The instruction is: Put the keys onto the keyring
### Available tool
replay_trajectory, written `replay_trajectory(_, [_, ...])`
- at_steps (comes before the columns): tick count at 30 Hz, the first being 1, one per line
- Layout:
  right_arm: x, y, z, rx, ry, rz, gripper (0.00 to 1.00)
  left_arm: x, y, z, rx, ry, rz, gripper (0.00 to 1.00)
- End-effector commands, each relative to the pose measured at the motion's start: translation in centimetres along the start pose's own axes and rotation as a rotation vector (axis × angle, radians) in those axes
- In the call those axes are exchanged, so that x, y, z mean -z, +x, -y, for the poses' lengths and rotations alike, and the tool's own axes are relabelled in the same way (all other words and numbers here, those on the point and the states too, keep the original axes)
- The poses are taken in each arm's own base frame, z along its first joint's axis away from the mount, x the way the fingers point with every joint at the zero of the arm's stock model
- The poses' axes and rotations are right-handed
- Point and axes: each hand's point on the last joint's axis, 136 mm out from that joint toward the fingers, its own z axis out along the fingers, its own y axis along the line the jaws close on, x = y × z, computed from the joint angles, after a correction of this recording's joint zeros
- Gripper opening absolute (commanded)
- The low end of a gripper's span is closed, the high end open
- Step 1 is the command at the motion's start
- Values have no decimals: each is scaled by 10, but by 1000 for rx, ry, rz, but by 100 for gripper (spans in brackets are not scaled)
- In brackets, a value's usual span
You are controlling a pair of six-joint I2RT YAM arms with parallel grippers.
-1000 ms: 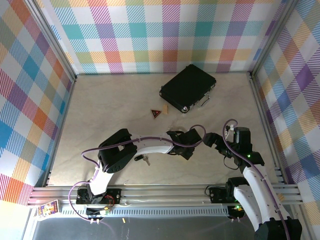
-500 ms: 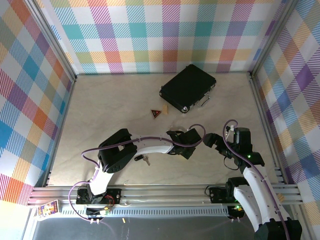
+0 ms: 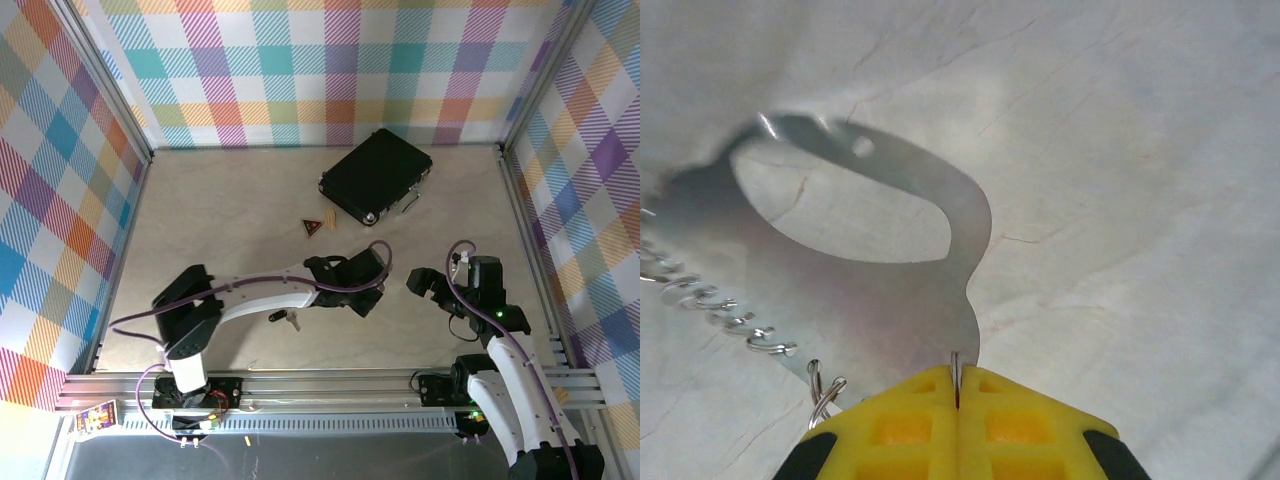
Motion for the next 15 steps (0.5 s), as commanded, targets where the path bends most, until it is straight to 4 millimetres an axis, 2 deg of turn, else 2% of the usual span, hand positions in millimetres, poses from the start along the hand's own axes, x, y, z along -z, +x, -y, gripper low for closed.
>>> replay_trajectory(1, [14, -11, -21, 56, -61, 26, 98, 37, 7, 6, -87, 52, -3, 0])
replay_trajectory(5, [26, -17, -53, 91, -223, 72, 96, 81, 3, 11, -198, 107, 70, 0])
replay_trajectory(9, [44, -15, -97, 196, -423, 102, 94, 120, 6, 15, -315, 165, 150, 0])
replay_trajectory(15, [80, 9, -161, 465, -679, 124, 93, 176, 8, 29, -428, 291, 326, 0])
